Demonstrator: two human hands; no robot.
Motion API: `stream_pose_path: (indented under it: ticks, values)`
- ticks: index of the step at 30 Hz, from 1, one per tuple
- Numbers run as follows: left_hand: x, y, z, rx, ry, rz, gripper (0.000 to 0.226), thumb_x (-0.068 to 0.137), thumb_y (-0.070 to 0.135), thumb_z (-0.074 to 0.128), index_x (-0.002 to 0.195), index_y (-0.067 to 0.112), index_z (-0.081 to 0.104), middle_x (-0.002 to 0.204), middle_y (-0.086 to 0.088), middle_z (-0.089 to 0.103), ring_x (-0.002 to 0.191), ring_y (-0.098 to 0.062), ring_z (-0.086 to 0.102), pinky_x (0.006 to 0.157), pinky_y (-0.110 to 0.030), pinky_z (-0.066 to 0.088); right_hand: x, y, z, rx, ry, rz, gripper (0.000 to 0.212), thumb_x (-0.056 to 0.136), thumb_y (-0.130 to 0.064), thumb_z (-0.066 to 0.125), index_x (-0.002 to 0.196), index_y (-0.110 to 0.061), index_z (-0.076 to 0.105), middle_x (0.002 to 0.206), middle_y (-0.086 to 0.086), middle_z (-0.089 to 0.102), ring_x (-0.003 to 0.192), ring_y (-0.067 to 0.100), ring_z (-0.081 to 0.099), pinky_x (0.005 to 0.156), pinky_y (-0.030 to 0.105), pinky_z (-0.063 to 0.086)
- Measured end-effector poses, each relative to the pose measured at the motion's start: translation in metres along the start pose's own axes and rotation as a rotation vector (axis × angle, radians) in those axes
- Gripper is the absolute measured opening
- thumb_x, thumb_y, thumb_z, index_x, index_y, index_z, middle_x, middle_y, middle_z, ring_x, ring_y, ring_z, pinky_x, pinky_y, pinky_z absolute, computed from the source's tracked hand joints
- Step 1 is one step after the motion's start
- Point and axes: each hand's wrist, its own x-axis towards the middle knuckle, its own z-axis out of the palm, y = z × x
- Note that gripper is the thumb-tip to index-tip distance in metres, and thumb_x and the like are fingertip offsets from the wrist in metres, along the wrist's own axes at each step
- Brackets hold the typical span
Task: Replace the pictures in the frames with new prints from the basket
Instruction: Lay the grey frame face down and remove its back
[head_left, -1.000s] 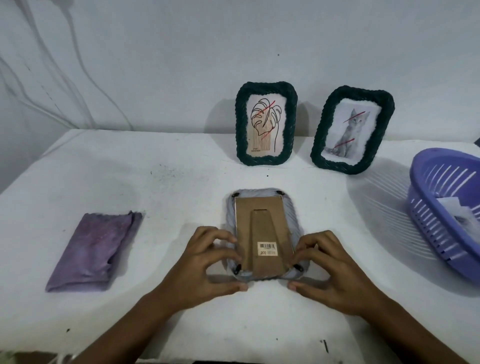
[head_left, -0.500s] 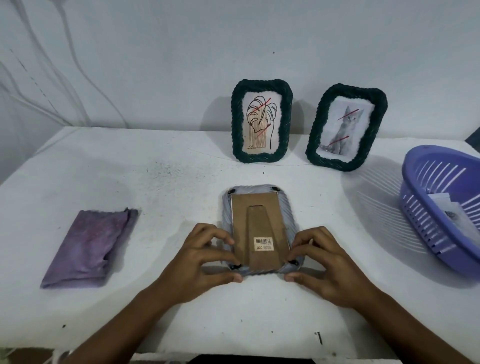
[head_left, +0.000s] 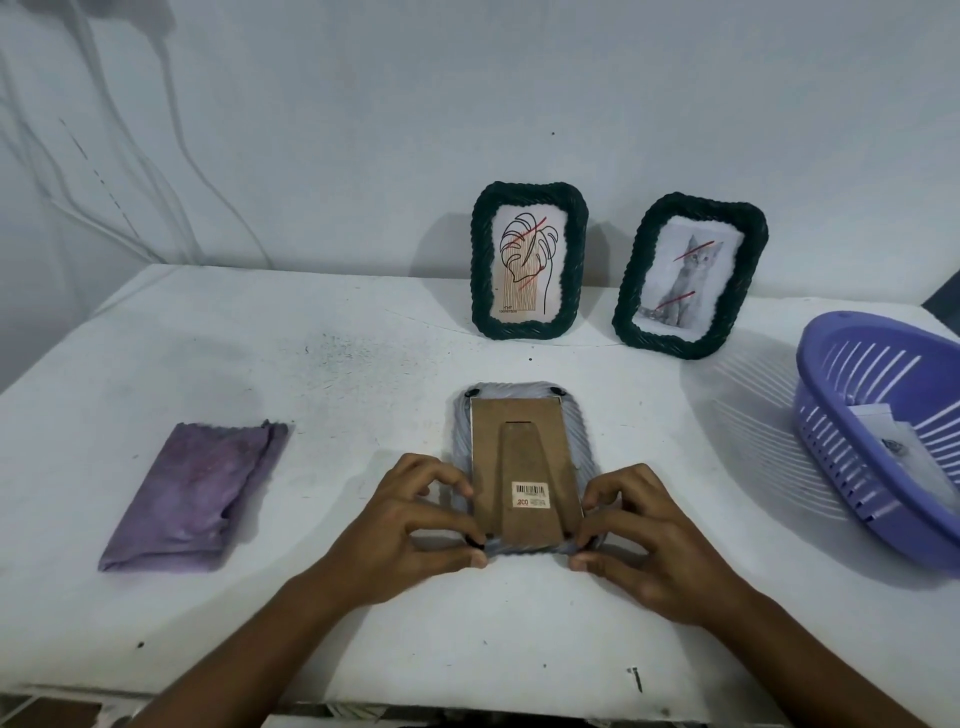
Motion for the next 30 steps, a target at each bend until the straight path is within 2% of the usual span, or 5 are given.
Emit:
stream_pose_path:
  ticks: [5,8,12,19,30]
  values:
    - [0.018,0.012,0.001,-0.002,0.177,-0.087,0.039,0.074,0.060,0.067,0.096,0.028,0.071,0.104,0.015,0.056,0.106,-0.007,0.049,0.088,-0.027,0.043,0.018,0.005,-0.008,0.227,0.104,0.227,0.014,0.089,-0.031,0.061,0.100,-0.024,0.065,0.103,-0.006,0.057,0.097,0.011,0.057,0.078,0.017,0.045]
    - [0.045,0.035,0.014,0.168,0.282,-0.224,0.053,0.075,0.066,0.055,0.108,0.026,0.064,0.107,0.009,0.053,0.106,-0.012,0.044,0.090,-0.031,0.042,0.038,0.027,-0.010,0.083,0.142,0.325,0.017,0.092,-0.021,0.059,0.105,-0.031,0.059,0.104,-0.011,0.055,0.095,0.005,0.053,0.077,0.014,0.042]
    - [0.069,0.055,0.045,0.464,0.232,-0.446,0.076,0.071,0.073,0.040,0.121,0.017,0.051,0.117,-0.006,0.053,0.103,-0.025,0.046,0.084,-0.039,0.044,0.048,0.048,0.000,-0.016,0.176,0.378,0.021,0.092,-0.021,0.058,0.110,-0.032,0.059,0.105,-0.008,0.053,0.095,0.008,0.049,0.083,0.022,0.043]
    - [0.073,0.051,0.066,0.631,0.387,-0.489,0.065,0.062,0.070,0.045,0.083,0.010,0.060,0.077,-0.007,0.058,0.071,-0.026,0.053,0.060,-0.037,0.044,0.043,0.054,0.006,-0.219,0.157,0.279,0.029,0.090,-0.035,0.050,0.116,-0.030,0.062,0.105,-0.005,0.053,0.096,0.012,0.045,0.085,0.030,0.040]
    - [0.074,0.050,0.071,0.620,0.431,-0.616,0.064,0.057,0.070,0.046,0.076,0.010,0.056,0.079,-0.008,0.051,0.077,-0.026,0.048,0.062,-0.036,0.040,0.044,0.052,0.008,-0.240,0.144,0.277,0.032,0.090,-0.040,0.044,0.115,-0.029,0.062,0.104,-0.005,0.055,0.096,0.015,0.046,0.083,0.036,0.044]
